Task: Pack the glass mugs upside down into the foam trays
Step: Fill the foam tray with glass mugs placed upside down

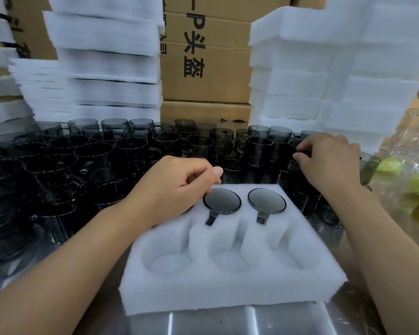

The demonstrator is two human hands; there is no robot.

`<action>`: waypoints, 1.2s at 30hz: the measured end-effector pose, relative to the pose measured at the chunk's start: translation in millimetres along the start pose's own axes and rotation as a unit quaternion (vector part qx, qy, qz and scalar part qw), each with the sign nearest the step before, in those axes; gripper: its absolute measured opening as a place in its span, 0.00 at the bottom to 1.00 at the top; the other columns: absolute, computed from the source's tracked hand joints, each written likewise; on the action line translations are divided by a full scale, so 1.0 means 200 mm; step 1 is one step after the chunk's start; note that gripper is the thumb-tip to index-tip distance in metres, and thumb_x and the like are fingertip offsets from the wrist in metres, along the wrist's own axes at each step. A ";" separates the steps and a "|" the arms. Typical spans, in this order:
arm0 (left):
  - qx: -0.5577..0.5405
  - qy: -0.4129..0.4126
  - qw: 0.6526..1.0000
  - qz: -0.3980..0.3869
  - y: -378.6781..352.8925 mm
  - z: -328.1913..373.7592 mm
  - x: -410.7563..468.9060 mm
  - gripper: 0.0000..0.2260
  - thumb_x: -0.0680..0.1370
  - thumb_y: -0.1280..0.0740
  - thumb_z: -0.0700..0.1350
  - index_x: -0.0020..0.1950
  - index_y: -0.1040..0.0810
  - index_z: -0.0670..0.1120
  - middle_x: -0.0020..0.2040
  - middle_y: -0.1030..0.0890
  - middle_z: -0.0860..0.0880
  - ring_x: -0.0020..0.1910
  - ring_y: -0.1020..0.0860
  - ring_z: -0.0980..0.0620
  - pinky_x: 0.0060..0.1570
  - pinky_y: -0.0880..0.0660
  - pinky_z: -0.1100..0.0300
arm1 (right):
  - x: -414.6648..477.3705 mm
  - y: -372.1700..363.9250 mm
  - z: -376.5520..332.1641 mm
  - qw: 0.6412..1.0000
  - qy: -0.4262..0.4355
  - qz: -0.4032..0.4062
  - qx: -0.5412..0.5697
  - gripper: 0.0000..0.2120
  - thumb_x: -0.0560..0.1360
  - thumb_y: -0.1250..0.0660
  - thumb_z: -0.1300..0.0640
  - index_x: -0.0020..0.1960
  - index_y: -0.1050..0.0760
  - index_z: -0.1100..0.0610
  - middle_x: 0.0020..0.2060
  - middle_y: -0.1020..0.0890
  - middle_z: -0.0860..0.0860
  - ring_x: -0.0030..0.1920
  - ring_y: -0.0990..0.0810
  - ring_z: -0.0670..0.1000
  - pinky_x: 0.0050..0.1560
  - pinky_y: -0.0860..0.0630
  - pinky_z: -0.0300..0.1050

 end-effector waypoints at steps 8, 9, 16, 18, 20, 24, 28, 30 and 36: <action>-0.003 0.000 1.000 0.001 0.00 0.00 0.00 0.20 0.73 0.45 0.63 0.39 0.19 0.53 0.34 0.18 0.53 0.34 0.20 0.51 0.40 0.23 0.47 | -0.01 0.08 -0.03 0.996 0.020 0.076 0.041 0.07 0.76 0.34 0.55 0.50 0.22 0.57 0.50 0.20 0.58 0.53 0.28 0.62 0.52 0.40 0.52; -0.005 0.000 1.000 0.000 0.00 0.00 0.00 0.19 0.73 0.45 0.63 0.39 0.19 0.54 0.34 0.18 0.53 0.34 0.20 0.50 0.40 0.23 0.47 | -0.01 0.11 -0.04 0.994 0.028 0.093 0.055 0.07 0.76 0.34 0.54 0.50 0.22 0.57 0.49 0.20 0.57 0.53 0.28 0.62 0.52 0.41 0.52; -0.040 0.007 0.999 -0.002 -0.01 -0.02 0.01 0.09 0.73 0.36 0.59 0.49 0.22 0.59 0.38 0.18 0.57 0.35 0.20 0.54 0.41 0.22 0.57 | -0.12 0.28 -0.25 0.951 0.140 0.108 0.253 0.03 0.74 0.32 0.51 0.45 0.26 0.47 0.40 0.24 0.38 0.46 0.28 0.50 0.49 0.44 0.43; -0.052 0.000 0.999 -0.004 -0.01 -0.02 0.02 0.17 0.72 0.31 0.56 0.59 0.29 0.64 0.43 0.20 0.60 0.34 0.20 0.56 0.38 0.24 0.62 | -0.18 0.29 -0.34 0.928 0.178 0.067 0.319 0.06 0.73 0.32 0.50 0.43 0.29 0.41 0.37 0.25 0.32 0.42 0.30 0.42 0.50 0.42 0.43; -0.061 -0.004 0.998 -0.003 0.00 -0.02 0.02 0.30 0.70 0.28 0.57 0.68 0.38 0.65 0.48 0.22 0.62 0.33 0.20 0.57 0.38 0.24 0.63 | -0.23 0.28 -0.41 0.907 0.209 0.021 0.366 0.07 0.71 0.32 0.49 0.41 0.30 0.39 0.39 0.25 0.27 0.44 0.29 0.38 0.51 0.37 0.43; -0.072 0.015 0.997 0.012 0.01 -0.03 0.02 0.38 0.63 0.29 0.64 0.68 0.43 0.69 0.47 0.23 0.62 0.34 0.19 0.58 0.40 0.21 0.61 | -0.32 0.27 -0.51 0.867 0.267 -0.041 0.419 0.05 0.71 0.33 0.51 0.44 0.27 0.41 0.44 0.23 0.35 0.47 0.26 0.42 0.49 0.32 0.32; -0.114 0.007 0.993 0.023 0.02 -0.02 0.02 0.29 0.63 0.27 0.61 0.60 0.35 0.70 0.47 0.19 0.57 0.36 0.19 0.55 0.39 0.22 0.59 | -0.36 0.26 -0.57 0.831 0.320 -0.068 0.450 0.03 0.73 0.35 0.50 0.45 0.27 0.43 0.54 0.25 0.39 0.56 0.26 0.44 0.54 0.30 0.35; -0.129 0.023 0.991 0.017 0.01 -0.03 0.02 0.26 0.62 0.25 0.59 0.57 0.30 0.60 0.45 0.18 0.55 0.41 0.19 0.49 0.43 0.21 0.52 | -0.37 0.24 -0.58 0.827 0.322 -0.090 0.452 0.02 0.72 0.36 0.49 0.45 0.26 0.44 0.60 0.30 0.41 0.63 0.30 0.42 0.58 0.30 0.39; -0.141 0.032 0.990 -0.005 0.01 -0.05 0.02 0.26 0.58 0.24 0.53 0.50 0.32 0.54 0.38 0.20 0.61 0.35 0.24 0.63 0.38 0.26 0.67 | -0.38 0.19 -0.58 0.815 0.295 -0.129 0.482 0.22 0.68 0.28 0.48 0.58 0.32 0.39 0.64 0.32 0.38 0.55 0.26 0.43 0.52 0.26 0.40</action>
Point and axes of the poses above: each hand's wrist, its own x-axis towards the middle knuckle, its own y-axis out of the back of the hand, z = x × y, the point moved 7 cm from there along x, towards the middle knuckle
